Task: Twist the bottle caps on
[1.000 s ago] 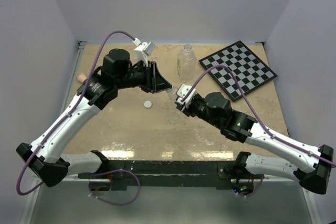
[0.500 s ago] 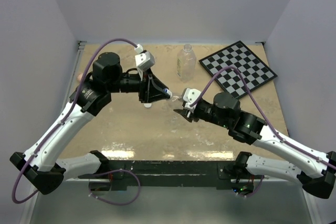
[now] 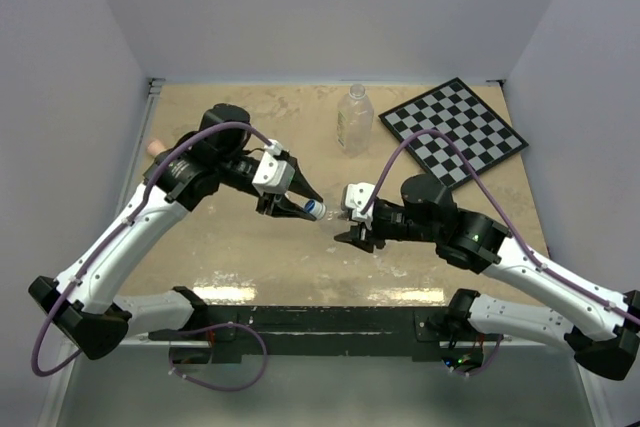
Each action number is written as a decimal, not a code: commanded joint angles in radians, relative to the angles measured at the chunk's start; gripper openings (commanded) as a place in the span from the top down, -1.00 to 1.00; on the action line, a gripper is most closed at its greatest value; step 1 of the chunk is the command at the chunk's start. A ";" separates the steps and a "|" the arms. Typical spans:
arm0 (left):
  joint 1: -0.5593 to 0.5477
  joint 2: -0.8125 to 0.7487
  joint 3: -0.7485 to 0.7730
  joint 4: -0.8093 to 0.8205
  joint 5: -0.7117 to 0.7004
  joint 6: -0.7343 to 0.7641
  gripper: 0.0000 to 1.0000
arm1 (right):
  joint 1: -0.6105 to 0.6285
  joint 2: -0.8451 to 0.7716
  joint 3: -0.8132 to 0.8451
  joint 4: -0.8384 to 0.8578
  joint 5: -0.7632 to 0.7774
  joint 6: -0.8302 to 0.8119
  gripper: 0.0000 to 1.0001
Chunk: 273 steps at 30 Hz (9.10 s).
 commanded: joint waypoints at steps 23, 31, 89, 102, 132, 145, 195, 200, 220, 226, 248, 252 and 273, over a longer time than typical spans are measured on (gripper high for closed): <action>-0.019 -0.202 -0.154 0.403 -0.308 -0.262 -1.00 | -0.010 0.081 0.065 0.119 0.076 -0.042 1.00; -0.018 -0.199 -0.156 0.520 -0.714 -0.909 -0.72 | -0.009 0.077 0.017 0.202 0.380 -0.034 1.00; -0.019 -0.083 -0.151 0.257 0.008 -0.151 1.00 | 0.033 -0.034 0.042 0.237 -0.100 -0.028 1.00; -0.018 -0.044 -0.094 0.023 -0.035 0.161 0.17 | 0.031 -0.018 0.034 0.236 -0.093 -0.029 1.00; -0.016 -0.164 -0.254 0.589 -0.773 -1.370 -0.13 | 0.033 0.080 -0.006 0.237 0.463 -0.049 1.00; -0.018 -0.130 -0.225 0.549 -0.730 -1.405 0.10 | 0.034 0.087 -0.014 0.243 0.477 -0.046 1.00; -0.015 -0.347 -0.297 0.653 -0.570 -0.607 -0.67 | 0.033 0.054 0.074 0.176 0.280 -0.065 1.00; -0.015 -0.379 -0.290 0.706 -0.840 -0.980 -0.70 | 0.034 0.061 0.057 0.214 0.432 -0.057 1.00; -0.015 -0.181 -0.182 0.582 -0.870 -1.427 -0.42 | 0.138 0.106 0.026 0.224 0.733 -0.072 1.00; -0.015 -0.172 -0.198 0.569 -0.834 -1.442 -0.24 | 0.141 0.112 0.023 0.233 0.733 -0.074 1.00; -0.022 -0.121 -0.182 0.528 -0.764 -1.408 0.30 | 0.161 0.130 0.034 0.225 0.751 -0.072 1.00; -0.025 -0.114 -0.180 0.532 -0.713 -1.381 0.61 | 0.160 0.126 0.037 0.227 0.730 -0.057 1.00; -0.031 -0.225 -0.261 0.477 -0.059 -0.119 1.00 | 0.138 0.009 0.097 0.165 0.061 -0.080 1.00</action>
